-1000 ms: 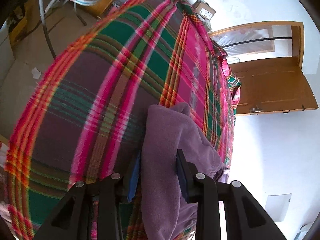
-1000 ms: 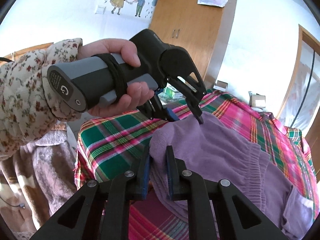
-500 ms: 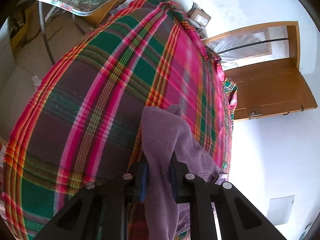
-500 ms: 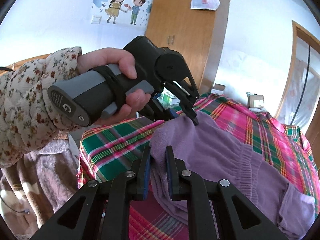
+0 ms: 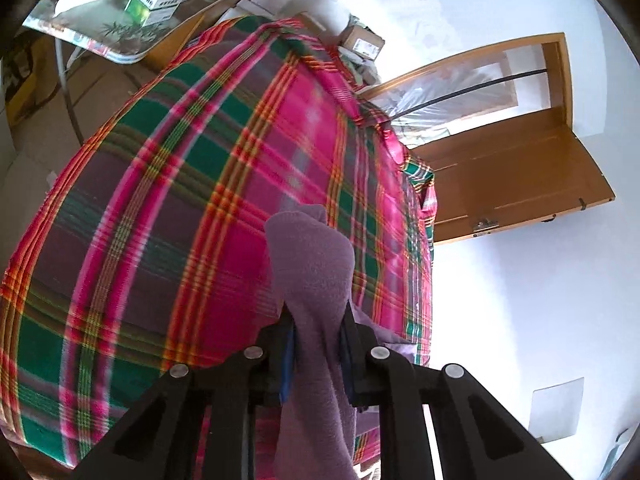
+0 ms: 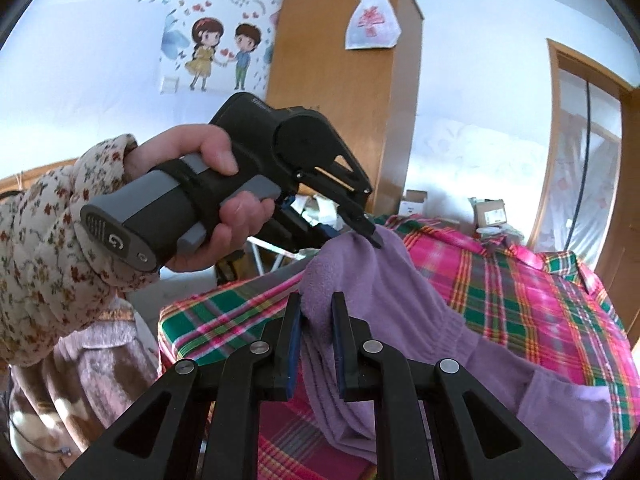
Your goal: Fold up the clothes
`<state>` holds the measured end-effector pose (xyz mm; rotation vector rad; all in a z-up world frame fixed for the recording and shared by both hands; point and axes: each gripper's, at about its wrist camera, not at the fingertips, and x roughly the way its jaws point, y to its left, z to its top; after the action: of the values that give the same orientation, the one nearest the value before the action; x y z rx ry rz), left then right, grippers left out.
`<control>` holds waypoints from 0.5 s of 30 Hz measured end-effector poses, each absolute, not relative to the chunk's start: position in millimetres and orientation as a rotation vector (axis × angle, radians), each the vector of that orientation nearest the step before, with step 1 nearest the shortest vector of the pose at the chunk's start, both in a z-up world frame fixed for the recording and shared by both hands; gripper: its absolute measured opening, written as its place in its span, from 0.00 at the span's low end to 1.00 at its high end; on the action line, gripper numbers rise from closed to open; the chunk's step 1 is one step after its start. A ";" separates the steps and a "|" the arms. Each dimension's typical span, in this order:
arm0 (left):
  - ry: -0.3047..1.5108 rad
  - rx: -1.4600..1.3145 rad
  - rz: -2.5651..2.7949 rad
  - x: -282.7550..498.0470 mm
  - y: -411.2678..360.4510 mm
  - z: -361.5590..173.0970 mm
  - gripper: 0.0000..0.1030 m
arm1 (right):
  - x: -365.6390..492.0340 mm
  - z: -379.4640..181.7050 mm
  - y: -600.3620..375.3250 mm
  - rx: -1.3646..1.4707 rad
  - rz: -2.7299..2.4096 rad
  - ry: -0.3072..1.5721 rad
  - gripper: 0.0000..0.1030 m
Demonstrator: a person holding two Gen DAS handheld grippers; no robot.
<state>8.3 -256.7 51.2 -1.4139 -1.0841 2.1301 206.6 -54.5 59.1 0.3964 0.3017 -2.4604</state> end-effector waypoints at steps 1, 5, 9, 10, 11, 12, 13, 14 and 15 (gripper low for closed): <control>-1.082 -1.409 2.134 9.1 -254.4 53.5 0.18 | 207.3 61.2 -50.9 0.391 -2.465 0.293 0.14; -1.057 -1.393 2.147 7.7 -238.6 65.1 0.18 | 210.1 68.0 -38.7 0.373 -2.483 0.268 0.14; -1.023 -1.374 2.159 7.9 -222.4 77.8 0.18 | 212.9 75.4 -27.2 0.354 -2.506 0.239 0.14; -1.013 -1.369 2.160 8.5 -218.8 81.0 0.18 | 213.7 77.2 -23.5 0.349 -2.512 0.231 0.14; -1.005 -1.365 2.159 9.0 -214.8 84.2 0.18 | 214.7 78.7 -19.9 0.344 -2.517 0.225 0.14; -0.997 -1.360 2.159 9.7 -211.3 87.3 0.18 | 216.0 80.2 -16.1 0.338 -2.523 0.220 0.14; -0.988 -1.356 2.160 10.4 -208.0 90.4 0.18 | 216.9 81.9 -12.3 0.334 -2.530 0.215 0.14; -0.980 -1.351 2.160 10.9 -203.9 93.3 0.18 | 217.3 83.2 -9.4 0.332 -2.535 0.211 0.14; -0.972 -1.347 2.161 11.1 -199.3 96.2 0.18 | 218.1 84.6 -5.8 0.328 -2.541 0.207 0.14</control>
<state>11.1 -199.3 96.2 -1.3472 -0.9720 2.1611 218.1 -5.8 84.6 0.3278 0.2074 -2.5413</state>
